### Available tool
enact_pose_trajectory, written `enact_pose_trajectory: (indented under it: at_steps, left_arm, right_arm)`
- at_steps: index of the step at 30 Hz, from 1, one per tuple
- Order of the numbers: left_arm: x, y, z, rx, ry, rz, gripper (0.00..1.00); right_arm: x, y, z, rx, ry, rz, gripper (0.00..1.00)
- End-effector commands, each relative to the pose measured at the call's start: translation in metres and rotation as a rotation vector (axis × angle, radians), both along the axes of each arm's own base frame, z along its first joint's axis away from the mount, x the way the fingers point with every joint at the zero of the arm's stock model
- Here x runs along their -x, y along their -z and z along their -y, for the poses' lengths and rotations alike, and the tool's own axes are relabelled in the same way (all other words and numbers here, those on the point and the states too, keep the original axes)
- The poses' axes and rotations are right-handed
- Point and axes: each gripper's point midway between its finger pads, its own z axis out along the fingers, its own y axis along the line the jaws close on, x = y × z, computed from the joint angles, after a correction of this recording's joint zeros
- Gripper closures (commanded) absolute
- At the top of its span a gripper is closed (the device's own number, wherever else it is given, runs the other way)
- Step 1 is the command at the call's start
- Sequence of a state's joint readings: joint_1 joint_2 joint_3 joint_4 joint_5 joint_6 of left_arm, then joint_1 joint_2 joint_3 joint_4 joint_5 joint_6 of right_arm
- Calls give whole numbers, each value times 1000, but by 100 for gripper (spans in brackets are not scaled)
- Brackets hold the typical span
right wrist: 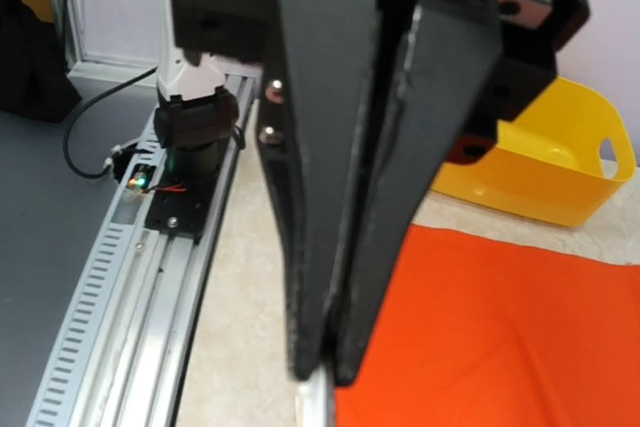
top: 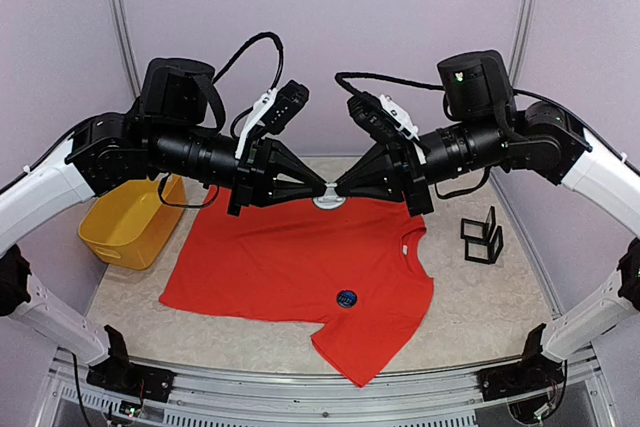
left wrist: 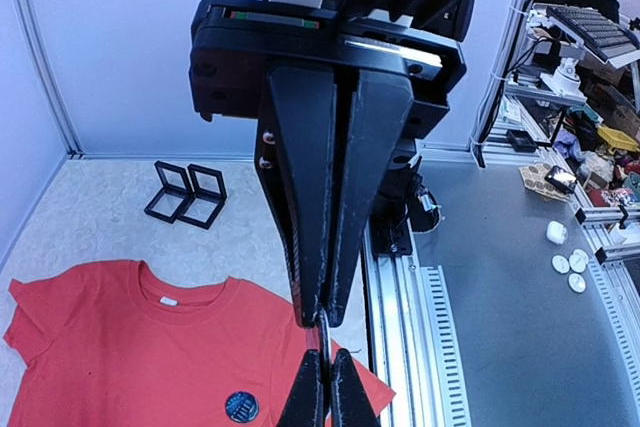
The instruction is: Pin the brooch onto the clothing
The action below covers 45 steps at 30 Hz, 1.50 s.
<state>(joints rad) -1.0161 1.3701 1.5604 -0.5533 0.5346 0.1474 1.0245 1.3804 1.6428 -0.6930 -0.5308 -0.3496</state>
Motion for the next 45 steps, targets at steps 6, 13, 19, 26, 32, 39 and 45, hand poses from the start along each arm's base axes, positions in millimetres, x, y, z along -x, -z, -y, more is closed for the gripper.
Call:
enact_pose_trajectory:
  at_steps: [6,13,19,26,32,39,45]
  left_arm:
    - [-20,-33,-5,267,-156,53,100]
    - [-22,-70,-50,718,-259,69,100]
    - [-14,-65,-59,881,-188,19,100]
    - [-16,-56,-55,860,-174,2,100]
    - [-17,-56,-60,846,-202,36,100]
    - [-16,-56,-59,839,-197,47,100]
    - [-16,-51,-53,809,-181,54,100]
  right_arm:
    - [-28,-43,17,-227,221,118,52]
    - [-27,-55,24,-601,177,-75,34]
    - [-13,-52,-5,-685,-16,-201,45]
    - [-13,-53,-20,-664,-38,-181,87]
    - [-10,-47,-30,-616,-85,-216,70]
    - [-13,-50,-35,-615,-83,-220,85]
    - [-14,-51,-38,-604,-86,-239,85]
